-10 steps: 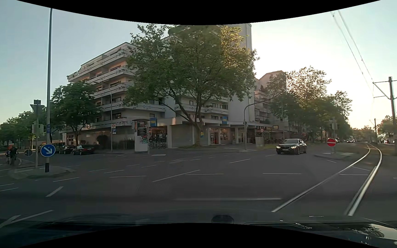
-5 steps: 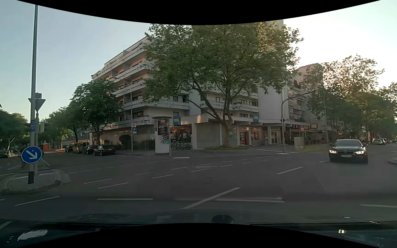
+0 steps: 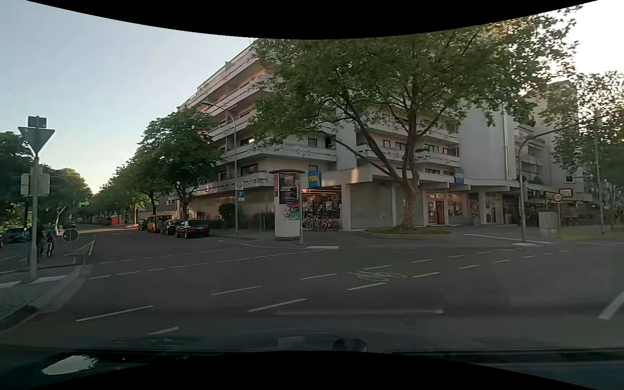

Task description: Follow the waypoints while adhering to traffic rules and regulations

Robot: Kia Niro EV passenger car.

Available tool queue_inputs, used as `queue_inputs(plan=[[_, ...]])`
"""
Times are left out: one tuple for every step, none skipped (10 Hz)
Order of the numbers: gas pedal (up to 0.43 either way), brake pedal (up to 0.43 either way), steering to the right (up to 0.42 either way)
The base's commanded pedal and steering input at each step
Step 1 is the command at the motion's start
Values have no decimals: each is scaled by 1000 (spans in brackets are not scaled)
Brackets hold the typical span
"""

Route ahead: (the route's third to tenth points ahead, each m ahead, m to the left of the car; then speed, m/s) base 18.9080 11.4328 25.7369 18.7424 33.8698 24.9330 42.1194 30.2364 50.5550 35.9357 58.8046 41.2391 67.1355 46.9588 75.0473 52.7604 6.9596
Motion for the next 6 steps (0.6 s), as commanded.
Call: queue_inputs(plan=[[98,0,-150],[98,0,-155],[98,0,-161],[98,0,-168],[98,0,-174],[98,0,-181]])
